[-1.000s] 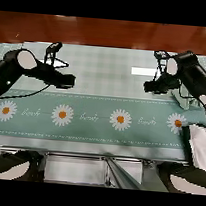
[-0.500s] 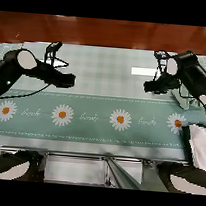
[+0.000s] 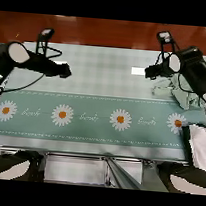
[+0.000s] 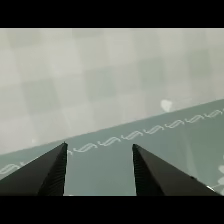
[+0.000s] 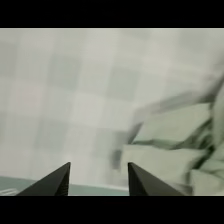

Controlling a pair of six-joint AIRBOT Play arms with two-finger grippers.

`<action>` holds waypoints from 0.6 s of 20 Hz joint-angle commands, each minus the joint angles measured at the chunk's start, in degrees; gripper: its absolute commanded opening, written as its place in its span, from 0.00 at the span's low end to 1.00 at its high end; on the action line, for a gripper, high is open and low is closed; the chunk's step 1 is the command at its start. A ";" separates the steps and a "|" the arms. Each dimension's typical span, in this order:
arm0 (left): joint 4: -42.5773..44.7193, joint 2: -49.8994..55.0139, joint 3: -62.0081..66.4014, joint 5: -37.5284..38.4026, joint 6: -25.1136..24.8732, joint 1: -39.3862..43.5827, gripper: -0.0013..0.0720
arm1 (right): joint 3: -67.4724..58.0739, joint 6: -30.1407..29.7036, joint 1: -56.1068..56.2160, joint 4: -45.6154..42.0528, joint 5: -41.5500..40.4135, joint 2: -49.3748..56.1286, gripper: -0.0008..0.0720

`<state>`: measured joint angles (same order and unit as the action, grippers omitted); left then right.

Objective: Fold the shirts.

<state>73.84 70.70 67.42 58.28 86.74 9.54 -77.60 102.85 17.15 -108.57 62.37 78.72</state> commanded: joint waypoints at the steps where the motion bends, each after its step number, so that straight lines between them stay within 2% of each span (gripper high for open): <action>1: 5.25 -1.77 5.42 9.05 -0.57 -6.75 0.71 | -3.58 -0.20 -3.52 -22.45 4.37 -1.60 0.58; 3: 4.11 -6.34 4.52 10.91 -0.55 -11.47 0.71 | -3.56 1.68 -12.13 -21.07 5.38 -2.97 0.58; 4: 2.84 -9.27 2.93 10.62 -0.57 -12.90 0.71 | -3.48 2.62 -17.70 -16.39 5.62 -2.93 0.58; 6: 1.60 -15.93 -2.56 9.27 -0.52 -13.79 0.71 | -1.68 2.67 -28.44 -2.75 0.52 -2.93 0.58; 9: -3.85 -23.43 -13.31 9.29 -0.52 -13.79 0.71 | 0.70 -1.81 -39.19 13.42 -8.09 -0.98 0.57; 12: -9.27 -25.66 -20.55 9.27 -0.55 -13.79 0.71 | 0.70 -6.95 -41.81 15.08 -8.39 5.14 0.57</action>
<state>70.00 48.64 53.63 67.48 86.15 -3.77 -77.47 100.40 -19.49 -100.71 56.73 79.88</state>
